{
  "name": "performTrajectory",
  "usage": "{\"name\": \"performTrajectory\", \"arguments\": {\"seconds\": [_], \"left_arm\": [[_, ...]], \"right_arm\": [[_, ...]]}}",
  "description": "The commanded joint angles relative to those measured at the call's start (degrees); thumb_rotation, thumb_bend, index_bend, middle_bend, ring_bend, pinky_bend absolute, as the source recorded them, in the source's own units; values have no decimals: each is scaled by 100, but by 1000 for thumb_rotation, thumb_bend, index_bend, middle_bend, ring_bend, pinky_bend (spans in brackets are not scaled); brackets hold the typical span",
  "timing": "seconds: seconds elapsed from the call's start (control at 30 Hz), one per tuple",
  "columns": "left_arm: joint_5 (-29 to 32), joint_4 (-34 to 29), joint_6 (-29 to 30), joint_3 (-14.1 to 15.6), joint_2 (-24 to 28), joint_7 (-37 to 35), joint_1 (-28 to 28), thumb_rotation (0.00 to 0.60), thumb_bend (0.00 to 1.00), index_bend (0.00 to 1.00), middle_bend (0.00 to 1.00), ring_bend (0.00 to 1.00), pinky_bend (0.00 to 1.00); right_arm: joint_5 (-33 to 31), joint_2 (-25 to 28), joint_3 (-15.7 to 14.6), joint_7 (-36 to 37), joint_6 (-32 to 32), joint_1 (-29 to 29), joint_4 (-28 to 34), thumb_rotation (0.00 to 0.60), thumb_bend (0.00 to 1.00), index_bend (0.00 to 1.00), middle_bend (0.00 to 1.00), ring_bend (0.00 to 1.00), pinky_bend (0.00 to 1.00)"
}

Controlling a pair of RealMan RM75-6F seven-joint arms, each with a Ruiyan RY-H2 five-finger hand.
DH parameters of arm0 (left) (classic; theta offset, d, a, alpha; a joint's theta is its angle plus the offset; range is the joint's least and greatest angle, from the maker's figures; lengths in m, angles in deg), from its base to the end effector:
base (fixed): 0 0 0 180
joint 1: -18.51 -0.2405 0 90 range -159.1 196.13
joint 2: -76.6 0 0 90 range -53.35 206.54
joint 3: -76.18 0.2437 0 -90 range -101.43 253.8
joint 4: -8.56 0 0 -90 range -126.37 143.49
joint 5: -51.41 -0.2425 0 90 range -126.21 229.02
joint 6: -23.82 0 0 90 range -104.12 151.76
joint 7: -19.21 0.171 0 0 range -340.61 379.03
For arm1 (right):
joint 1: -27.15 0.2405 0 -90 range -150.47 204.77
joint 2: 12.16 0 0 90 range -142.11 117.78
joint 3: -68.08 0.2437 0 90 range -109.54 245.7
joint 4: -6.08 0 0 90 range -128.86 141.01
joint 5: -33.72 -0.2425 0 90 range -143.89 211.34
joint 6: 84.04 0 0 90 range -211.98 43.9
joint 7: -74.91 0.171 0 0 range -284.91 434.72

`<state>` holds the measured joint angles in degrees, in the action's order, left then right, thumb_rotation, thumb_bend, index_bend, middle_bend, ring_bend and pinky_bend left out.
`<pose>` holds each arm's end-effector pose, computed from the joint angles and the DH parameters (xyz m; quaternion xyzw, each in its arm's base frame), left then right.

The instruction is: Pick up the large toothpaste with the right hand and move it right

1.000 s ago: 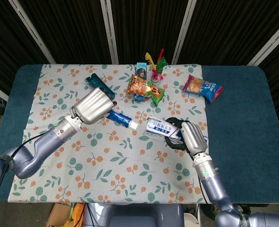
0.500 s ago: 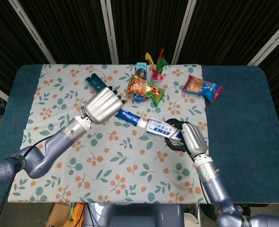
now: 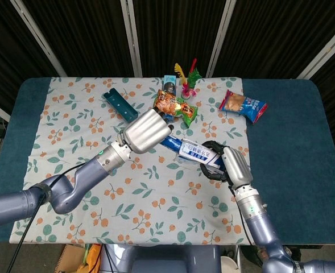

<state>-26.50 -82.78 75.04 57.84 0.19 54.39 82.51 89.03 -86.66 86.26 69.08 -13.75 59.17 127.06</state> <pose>0.0680 0.3942 0.0192 -0.8098 0.0283 -0.4360 0.3916 -0.0762 -0.3080 0.0463 0.5219 -0.5759 0.5371 0.3279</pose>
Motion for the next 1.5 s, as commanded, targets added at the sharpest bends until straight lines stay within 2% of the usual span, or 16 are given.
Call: {"name": "performTrajectory", "arguments": {"seconds": [0.03,0.23,0.43,0.53,0.63,0.73,0.87,1.03,1.2,1.37,1.5], "left_arm": [[-100,62,42,-26,-107,49,114,600,454,643,642,588,615],[-617,412,314,-97,-298,136,383,600,360,520,494,459,486],[-950,704,710,-245,-497,251,571,600,155,414,383,400,448],[-1147,852,990,-311,-634,348,646,600,88,344,325,358,424],[-1241,990,1153,-408,-787,394,772,600,42,317,301,326,409],[-1214,1048,1187,-498,-881,428,874,600,25,297,283,297,390],[-1226,1094,1253,-574,-927,429,971,600,11,284,268,279,380],[-1239,1120,1337,-614,-889,402,1005,600,5,273,250,246,366],[-1168,1050,1456,-632,-790,323,918,600,5,272,247,246,364],[-1189,775,1702,-500,-484,132,586,600,5,272,244,246,365],[-1296,352,1968,-141,-54,-79,51,600,5,272,244,246,365]], "right_arm": [[-29,72,72,204,21,-78,52,600,393,430,467,405,326],[-64,159,271,866,154,-306,178,600,394,430,467,405,326],[-227,122,557,1741,364,-588,445,600,393,430,467,405,326],[-246,97,638,2131,452,-737,600,600,394,430,467,405,326],[-222,20,737,2696,513,-912,769,600,394,430,467,405,326],[9,-95,732,3195,607,-1100,874,600,394,430,467,405,326],[570,-190,543,3687,673,-1345,904,600,394,430,467,405,326],[1144,-246,346,4119,714,-1544,895,600,394,430,467,405,326],[1379,-275,352,4323,801,-1624,801,600,394,430,467,405,326],[1267,-197,481,4303,853,-1648,589,600,394,430,467,405,326],[1085,-65,443,3945,762,-1628,247,600,394,430,467,405,326]]}}
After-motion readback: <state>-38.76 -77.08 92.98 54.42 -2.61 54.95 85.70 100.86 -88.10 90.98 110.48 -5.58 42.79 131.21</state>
